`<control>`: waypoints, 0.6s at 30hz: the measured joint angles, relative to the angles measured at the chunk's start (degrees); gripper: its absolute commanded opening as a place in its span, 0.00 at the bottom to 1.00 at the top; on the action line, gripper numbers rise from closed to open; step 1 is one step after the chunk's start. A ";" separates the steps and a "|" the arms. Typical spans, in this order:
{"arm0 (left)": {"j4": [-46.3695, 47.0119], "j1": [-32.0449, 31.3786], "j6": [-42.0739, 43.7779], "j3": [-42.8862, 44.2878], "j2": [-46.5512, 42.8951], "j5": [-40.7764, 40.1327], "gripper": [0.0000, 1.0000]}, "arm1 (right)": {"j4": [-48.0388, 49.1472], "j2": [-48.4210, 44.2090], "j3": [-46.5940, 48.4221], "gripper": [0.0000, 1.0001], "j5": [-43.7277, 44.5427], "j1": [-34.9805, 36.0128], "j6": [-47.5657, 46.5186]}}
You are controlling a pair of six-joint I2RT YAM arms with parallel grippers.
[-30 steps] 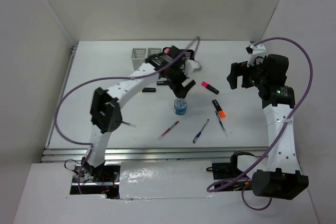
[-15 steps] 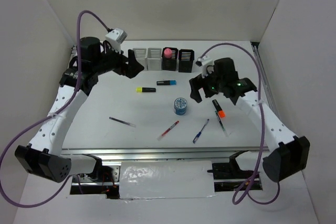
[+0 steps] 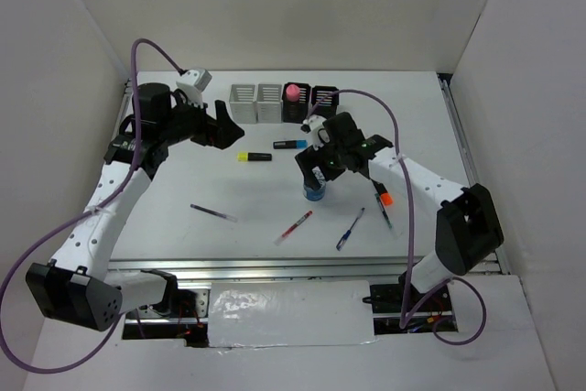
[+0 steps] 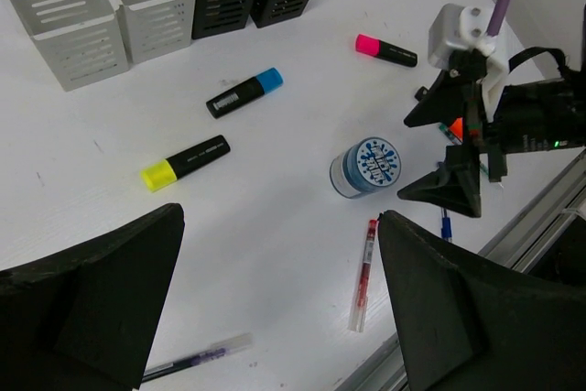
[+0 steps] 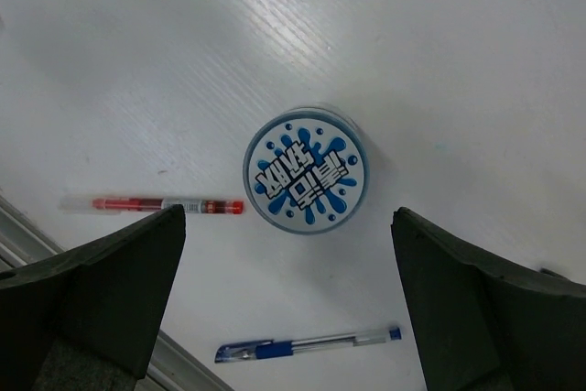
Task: Sort the stationery into containers
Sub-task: Pick up the stationery from the center of the board.
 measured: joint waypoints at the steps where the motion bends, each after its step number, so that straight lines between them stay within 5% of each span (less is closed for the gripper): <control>1: 0.35 0.00 -0.02 -0.02 0.00 0.07 0.99 | 0.83 0.46 -0.17 1.00 0.52 0.50 0.28; 18: 2.34 0.00 -1.25 -0.76 0.02 0.72 0.99 | 3.82 7.48 -0.68 0.99 6.36 2.75 1.95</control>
